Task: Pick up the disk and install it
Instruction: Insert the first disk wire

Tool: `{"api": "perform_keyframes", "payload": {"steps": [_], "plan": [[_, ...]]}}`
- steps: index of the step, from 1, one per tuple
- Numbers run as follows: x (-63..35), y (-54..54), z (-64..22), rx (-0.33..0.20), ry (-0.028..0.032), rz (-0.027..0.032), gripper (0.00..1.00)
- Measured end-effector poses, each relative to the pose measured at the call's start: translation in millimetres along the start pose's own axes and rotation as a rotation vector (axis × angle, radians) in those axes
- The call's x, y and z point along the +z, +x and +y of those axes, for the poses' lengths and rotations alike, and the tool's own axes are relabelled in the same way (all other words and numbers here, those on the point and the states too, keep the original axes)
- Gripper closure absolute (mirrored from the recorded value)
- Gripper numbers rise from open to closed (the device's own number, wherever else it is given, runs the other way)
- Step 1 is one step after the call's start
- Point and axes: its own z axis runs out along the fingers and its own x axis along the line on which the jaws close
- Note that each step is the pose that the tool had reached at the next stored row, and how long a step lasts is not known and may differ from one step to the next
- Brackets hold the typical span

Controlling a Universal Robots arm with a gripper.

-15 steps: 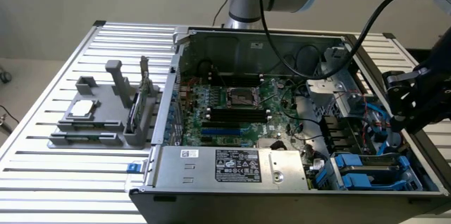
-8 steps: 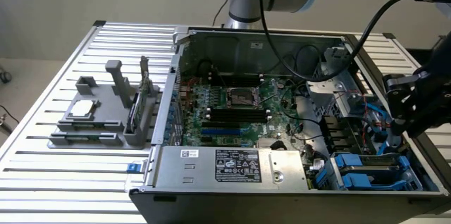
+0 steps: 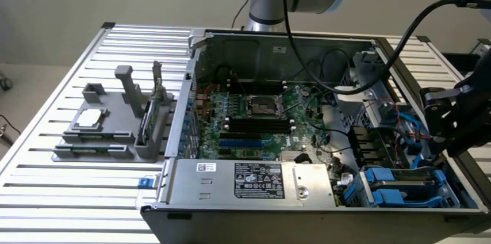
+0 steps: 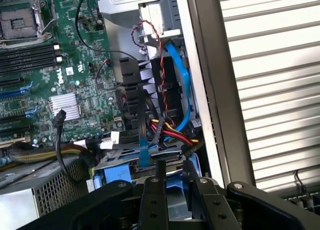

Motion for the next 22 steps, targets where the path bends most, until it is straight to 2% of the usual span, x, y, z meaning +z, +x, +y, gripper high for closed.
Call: {"api": "perform_keyframes", "payload": {"steps": [5,7,8,15,22], "plan": [[4.2,-0.6,-4.7,0.033,0.0022,-0.0026,0.72],[4.8,-0.7,-5.9,0.044,0.0038,-0.0001,0.72],[5.2,-0.8,-6.2,0.055,0.0044,-0.0008,0.72],[9.9,-0.6,-6.7,0.174,0.0113,-0.0109,0.72],[16.5,-0.1,-7.2,0.295,0.0114,-0.0189,0.72]]}}
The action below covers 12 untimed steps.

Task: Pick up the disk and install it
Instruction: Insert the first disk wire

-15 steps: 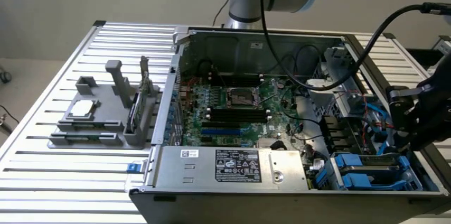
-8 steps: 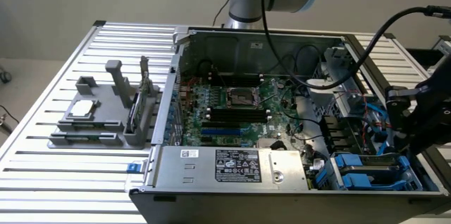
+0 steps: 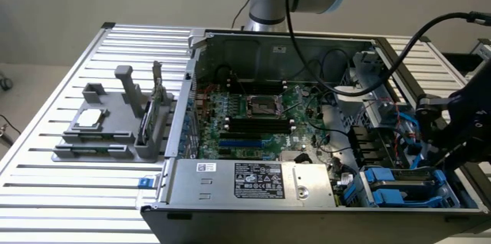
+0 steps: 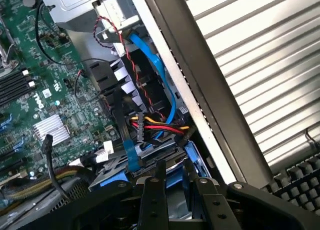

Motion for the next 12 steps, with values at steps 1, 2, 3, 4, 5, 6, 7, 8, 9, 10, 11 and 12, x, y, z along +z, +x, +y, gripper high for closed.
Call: {"api": "perform_keyframes", "payload": {"steps": [1,2,3,4,5,6,7,8,9,10,11,12], "plan": [[1.1,0.0,-0.1,0.018,0.0009,-0.0016,0.72],[2.2,0.1,-0.2,0.036,0.0017,-0.0031,0.72],[3.4,0.2,-0.3,0.054,0.0025,-0.0047,0.72],[4.7,0.3,-0.4,0.073,0.0033,-0.0063,0.72],[6.0,0.3,-0.6,0.091,0.0041,-0.0078,0.72],[7.2,0.4,-0.7,0.109,0.0050,-0.0094,0.72],[8.5,0.5,-0.8,0.127,0.0058,-0.0110,0.72],[9.8,0.5,-0.9,0.145,0.0065,-0.0125,0.72],[11.0,0.6,-1.0,0.163,0.0075,-0.0141,0.72],[12.3,0.7,-1.1,0.182,0.0082,-0.0156,0.72],[13.3,0.7,-1.2,0.200,0.0082,-0.0165,0.72],[13.8,0.8,-1.3,0.215,0.0072,-0.0166,0.72]]}}
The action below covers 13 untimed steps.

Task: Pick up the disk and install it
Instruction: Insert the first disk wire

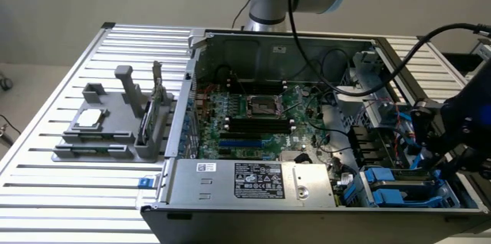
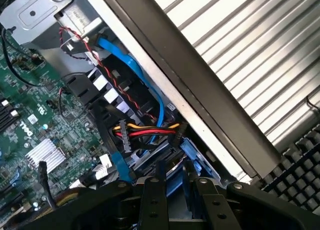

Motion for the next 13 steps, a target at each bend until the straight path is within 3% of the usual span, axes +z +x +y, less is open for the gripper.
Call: {"api": "perform_keyframes", "payload": {"steps": [4,10,13], "plan": [[0.6,0.0,-0.1,0.040,-0.0079,0.0052,0.72],[0.5,-0.1,0.1,0.053,-0.0346,0.0297,0.72],[0.0,-0.3,0.5,0.056,-0.0410,0.0355,0.72]]}}
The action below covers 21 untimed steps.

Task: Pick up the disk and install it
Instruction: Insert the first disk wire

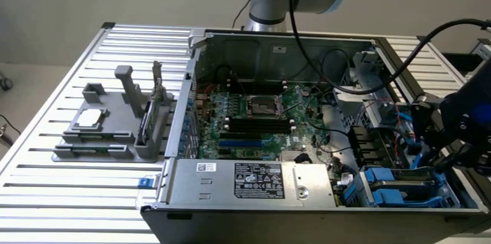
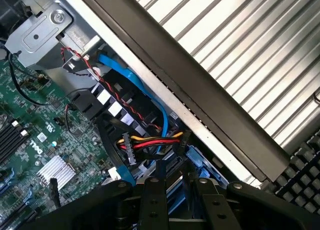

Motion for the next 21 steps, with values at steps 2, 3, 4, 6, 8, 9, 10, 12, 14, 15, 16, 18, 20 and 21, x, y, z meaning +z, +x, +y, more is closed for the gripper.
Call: {"api": "perform_keyframes", "payload": {"steps": [2,3,4,6,8,9,10,12,14,15,16,18,20,21], "plan": [[-1.5,-0.1,0.2,0.003,-0.0015,0.0011,0.72],[-3.0,-0.2,0.5,0.004,-0.0020,0.0014,0.72],[-4.8,-0.4,1.0,0.005,-0.0021,0.0016,0.72],[-8.8,-0.9,2.0,0.006,-0.0024,0.0020,0.72],[-12.3,-1.5,3.0,0.007,-0.0027,0.0026,0.72],[-13.8,-1.9,3.6,0.007,-0.0024,0.0037,0.72],[-15.0,-2.2,4.1,0.008,-0.0011,0.0065,0.72],[-15.6,-2.8,4.8,0.009,0.0046,0.0138,0.72],[-15.4,-4.4,6.1,0.011,0.0214,0.0304,0.72],[-15.2,-5.6,7.1,0.012,0.0313,0.0401,0.72],[-14.8,-7.1,8.3,0.013,0.0393,0.0479,0.72],[-13.4,-9.9,10.7,0.014,0.0469,0.0555,0.72],[-11.2,-11.3,11.7,0.019,0.0471,0.0554,0.72],[-9.8,-11.6,11.8,0.024,0.0470,0.0548,0.72]]}}
